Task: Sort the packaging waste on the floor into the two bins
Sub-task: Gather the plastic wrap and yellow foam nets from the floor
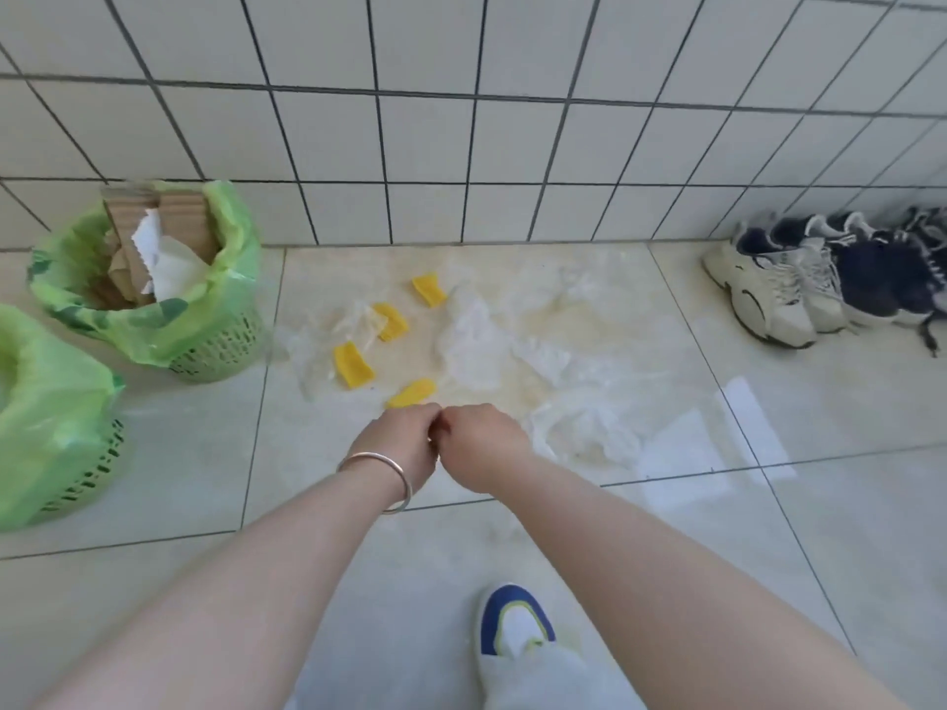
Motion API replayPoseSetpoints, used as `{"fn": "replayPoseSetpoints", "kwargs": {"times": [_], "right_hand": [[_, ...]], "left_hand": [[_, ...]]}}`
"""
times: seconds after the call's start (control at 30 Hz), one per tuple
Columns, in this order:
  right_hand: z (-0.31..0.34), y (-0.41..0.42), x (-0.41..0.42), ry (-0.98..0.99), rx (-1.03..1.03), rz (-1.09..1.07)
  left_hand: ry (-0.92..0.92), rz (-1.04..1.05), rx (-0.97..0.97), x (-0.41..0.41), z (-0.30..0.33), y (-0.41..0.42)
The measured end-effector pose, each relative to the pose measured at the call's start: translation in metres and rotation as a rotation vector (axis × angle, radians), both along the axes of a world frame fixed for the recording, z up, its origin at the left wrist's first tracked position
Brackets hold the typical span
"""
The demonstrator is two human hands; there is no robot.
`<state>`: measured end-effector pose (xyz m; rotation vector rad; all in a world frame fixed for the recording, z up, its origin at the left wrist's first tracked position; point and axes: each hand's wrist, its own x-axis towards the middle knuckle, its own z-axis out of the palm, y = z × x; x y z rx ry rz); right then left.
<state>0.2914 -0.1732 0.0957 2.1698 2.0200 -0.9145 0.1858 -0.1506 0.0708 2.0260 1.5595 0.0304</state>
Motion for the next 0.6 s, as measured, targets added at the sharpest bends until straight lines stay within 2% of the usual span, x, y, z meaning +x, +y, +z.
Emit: {"fn": "replayPoseSetpoints", "kwargs": {"times": [0.1, 0.27, 0.43, 0.53, 0.6], "right_hand": [[-0.032, -0.018, 0.034, 0.006, -0.096, 0.023], [-0.077, -0.037, 0.099, -0.097, -0.312, -0.166], [-0.103, -0.043, 0.130, -0.071, -0.306, -0.382], [-0.118, -0.050, 0.137, -0.122, -0.312, -0.480], [-0.129, -0.055, 0.141, -0.120, -0.349, -0.625]], "left_hand": [[-0.042, 0.029, -0.070, 0.005, -0.027, -0.006], [-0.023, 0.087, -0.161, 0.002, -0.063, -0.007], [0.003, 0.042, -0.216, 0.024, -0.085, -0.011], [0.084, -0.023, -0.346, 0.041, -0.100, -0.020], [0.119, 0.045, -0.479, 0.053, -0.106, -0.025]]}}
